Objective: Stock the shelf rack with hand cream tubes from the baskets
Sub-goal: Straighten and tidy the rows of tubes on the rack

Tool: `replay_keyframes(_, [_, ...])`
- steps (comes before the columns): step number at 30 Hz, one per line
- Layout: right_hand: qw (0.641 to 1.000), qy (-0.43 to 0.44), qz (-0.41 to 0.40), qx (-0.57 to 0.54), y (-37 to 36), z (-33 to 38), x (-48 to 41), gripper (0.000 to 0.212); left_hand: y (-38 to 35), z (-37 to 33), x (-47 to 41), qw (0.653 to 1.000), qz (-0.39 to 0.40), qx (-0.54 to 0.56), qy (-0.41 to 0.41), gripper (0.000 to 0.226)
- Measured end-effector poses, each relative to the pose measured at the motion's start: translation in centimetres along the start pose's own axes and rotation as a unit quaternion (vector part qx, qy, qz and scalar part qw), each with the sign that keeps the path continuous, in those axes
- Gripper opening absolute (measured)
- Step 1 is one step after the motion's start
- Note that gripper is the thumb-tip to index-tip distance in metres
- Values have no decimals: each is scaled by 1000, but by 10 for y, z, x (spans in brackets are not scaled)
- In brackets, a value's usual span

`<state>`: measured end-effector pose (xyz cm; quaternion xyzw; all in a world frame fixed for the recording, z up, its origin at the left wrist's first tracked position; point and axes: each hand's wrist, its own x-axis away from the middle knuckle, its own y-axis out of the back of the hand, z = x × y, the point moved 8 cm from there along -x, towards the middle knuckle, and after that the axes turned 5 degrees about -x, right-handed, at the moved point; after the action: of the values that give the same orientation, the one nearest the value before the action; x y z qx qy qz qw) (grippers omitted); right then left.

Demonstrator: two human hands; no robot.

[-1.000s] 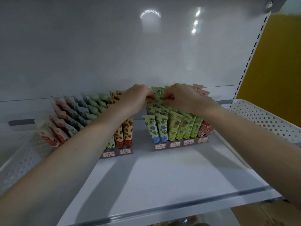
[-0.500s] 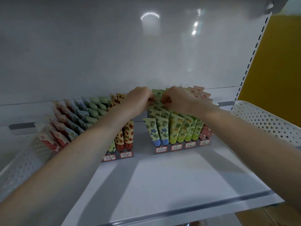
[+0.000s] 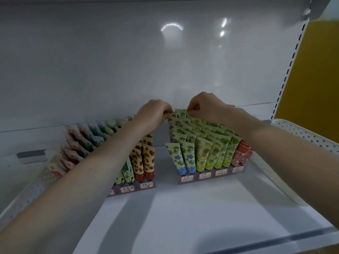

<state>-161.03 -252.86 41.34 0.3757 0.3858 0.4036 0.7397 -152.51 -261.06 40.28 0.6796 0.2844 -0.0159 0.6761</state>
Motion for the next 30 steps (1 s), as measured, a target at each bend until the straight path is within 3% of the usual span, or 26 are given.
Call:
replay_keyframes(24, [999, 15, 34, 27, -19, 0, -13, 18, -10, 2, -11, 1000, 19, 23, -10, 20])
replay_keyframes(30, [1000, -4, -18, -14, 9, -8, -26, 17, 6, 24, -17, 999, -24, 19, 29, 27])
